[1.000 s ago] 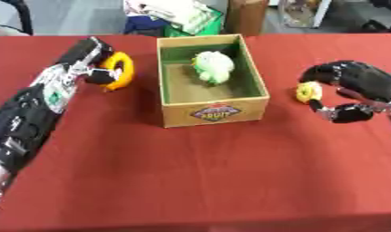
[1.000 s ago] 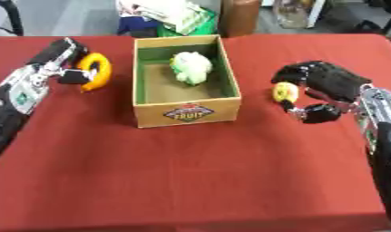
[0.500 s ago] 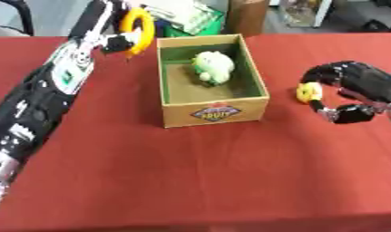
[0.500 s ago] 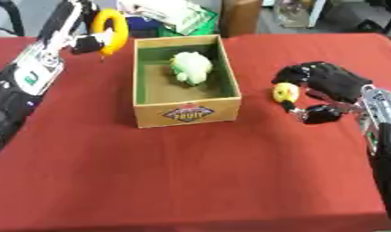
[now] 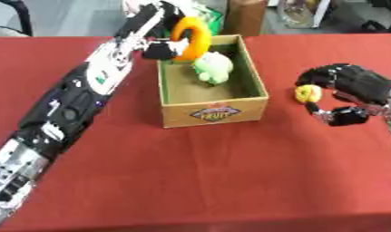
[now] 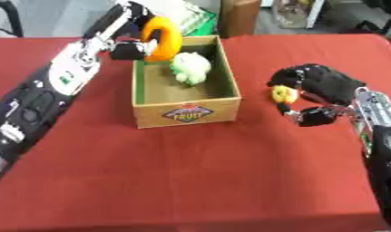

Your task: Pick up objects on the table and place them in the box.

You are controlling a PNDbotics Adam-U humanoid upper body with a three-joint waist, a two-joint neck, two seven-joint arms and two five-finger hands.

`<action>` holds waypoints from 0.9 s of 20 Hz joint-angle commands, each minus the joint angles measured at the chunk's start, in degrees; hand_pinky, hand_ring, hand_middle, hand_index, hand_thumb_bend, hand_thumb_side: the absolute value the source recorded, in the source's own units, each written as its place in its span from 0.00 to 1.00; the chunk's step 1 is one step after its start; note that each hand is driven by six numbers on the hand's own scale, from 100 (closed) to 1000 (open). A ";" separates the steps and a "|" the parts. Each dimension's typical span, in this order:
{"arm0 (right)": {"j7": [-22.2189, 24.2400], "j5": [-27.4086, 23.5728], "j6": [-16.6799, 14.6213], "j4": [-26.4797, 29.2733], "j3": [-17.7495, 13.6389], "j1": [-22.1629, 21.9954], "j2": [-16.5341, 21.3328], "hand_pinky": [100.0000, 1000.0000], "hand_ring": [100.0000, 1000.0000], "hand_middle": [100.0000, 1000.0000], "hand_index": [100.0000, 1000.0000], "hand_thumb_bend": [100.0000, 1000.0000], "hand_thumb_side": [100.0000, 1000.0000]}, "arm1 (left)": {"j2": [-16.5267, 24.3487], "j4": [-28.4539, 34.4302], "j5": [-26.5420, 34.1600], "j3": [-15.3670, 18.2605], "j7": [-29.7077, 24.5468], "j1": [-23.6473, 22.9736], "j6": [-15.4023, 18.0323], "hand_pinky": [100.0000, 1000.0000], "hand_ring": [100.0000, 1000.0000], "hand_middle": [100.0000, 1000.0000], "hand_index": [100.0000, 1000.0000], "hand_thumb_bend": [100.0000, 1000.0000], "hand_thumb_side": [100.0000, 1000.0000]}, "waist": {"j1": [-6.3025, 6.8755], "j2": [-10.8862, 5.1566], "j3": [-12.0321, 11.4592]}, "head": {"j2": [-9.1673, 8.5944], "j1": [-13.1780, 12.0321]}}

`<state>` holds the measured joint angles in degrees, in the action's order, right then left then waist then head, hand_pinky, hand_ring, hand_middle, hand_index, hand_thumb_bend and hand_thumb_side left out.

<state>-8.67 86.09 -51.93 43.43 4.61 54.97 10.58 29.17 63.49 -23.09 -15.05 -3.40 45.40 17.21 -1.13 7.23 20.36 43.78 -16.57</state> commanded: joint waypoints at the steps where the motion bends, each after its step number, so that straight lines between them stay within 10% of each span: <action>1: -0.20 0.06 -0.04 0.82 -0.09 1.48 0.58 0.65 0.73 0.76 0.85 0.00 0.22 | 0.32 0.24 -0.27 -0.35 -4.64 0.96 1.72 0.70 0.72 0.73 0.80 0.33 0.21 | 0.03 -1.01 -0.04 | -0.22 -0.04; 3: -0.13 0.02 -0.04 0.85 -0.14 1.45 0.67 0.65 0.73 0.76 0.85 0.00 0.22 | 0.44 0.58 -0.84 -0.21 -7.46 0.74 2.53 0.74 0.77 0.81 0.86 0.51 0.26 | 0.10 -0.99 -0.19 | -0.24 0.05; 7: -0.04 -0.10 -0.04 0.81 -0.43 1.51 1.15 0.65 0.73 0.76 0.85 0.00 0.22 | 1.15 2.04 1.38 0.68 -10.90 -0.11 2.71 0.77 0.80 0.86 0.91 0.56 0.46 | 0.19 -1.00 -0.70 | -0.33 0.35; 18: 0.82 1.19 -0.04 -2.09 -3.82 2.48 4.02 0.65 0.73 0.77 0.85 0.00 0.24 | 8.75 21.05 19.26 5.11 -1.92 -9.33 -5.87 0.68 0.67 0.70 0.82 0.42 0.22 | 1.19 -1.00 -4.30 | -0.50 2.35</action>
<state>-8.09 86.81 -51.93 41.28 1.68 55.86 12.86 35.15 81.14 -6.09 -11.30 -6.29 35.37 12.33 0.13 7.23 15.81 43.77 -14.55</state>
